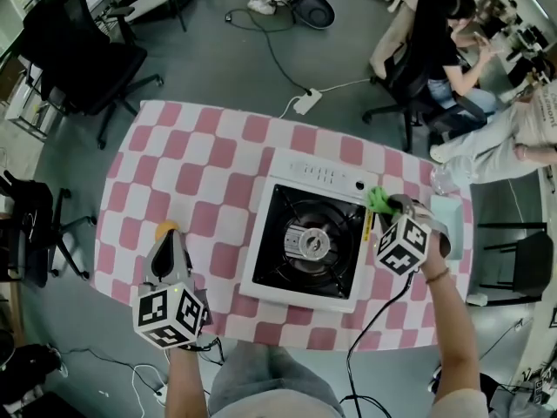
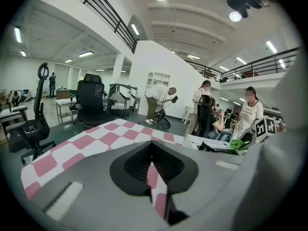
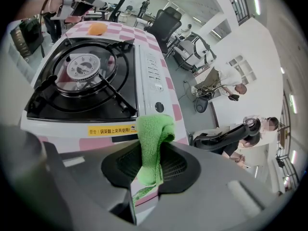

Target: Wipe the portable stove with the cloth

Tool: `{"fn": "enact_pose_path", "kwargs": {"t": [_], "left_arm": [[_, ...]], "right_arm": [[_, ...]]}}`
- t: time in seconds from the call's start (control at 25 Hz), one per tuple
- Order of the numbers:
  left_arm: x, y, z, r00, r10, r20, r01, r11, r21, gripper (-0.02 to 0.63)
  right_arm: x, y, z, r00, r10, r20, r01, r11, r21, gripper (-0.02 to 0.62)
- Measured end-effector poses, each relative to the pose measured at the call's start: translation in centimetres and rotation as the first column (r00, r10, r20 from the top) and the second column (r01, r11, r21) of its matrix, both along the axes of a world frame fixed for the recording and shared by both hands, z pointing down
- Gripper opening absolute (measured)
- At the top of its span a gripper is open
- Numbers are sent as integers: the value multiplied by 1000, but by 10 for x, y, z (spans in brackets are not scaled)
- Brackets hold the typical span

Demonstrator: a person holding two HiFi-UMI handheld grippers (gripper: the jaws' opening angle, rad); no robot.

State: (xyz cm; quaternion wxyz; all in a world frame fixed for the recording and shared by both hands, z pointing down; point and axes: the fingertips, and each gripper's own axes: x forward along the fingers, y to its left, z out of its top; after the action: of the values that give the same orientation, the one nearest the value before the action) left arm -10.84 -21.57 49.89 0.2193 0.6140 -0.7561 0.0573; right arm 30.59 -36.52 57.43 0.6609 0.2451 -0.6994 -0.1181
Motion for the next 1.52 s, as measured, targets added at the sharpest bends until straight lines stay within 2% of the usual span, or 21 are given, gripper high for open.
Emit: {"fn": "enact_pose_path", "kwargs": {"t": [1.52], "left_arm": [[18,78,-5,1000,0,-6,0,1000,17,2]], "right_arm": [[-1,106,8,997,-68,-33,67,997,-49,91]]}}
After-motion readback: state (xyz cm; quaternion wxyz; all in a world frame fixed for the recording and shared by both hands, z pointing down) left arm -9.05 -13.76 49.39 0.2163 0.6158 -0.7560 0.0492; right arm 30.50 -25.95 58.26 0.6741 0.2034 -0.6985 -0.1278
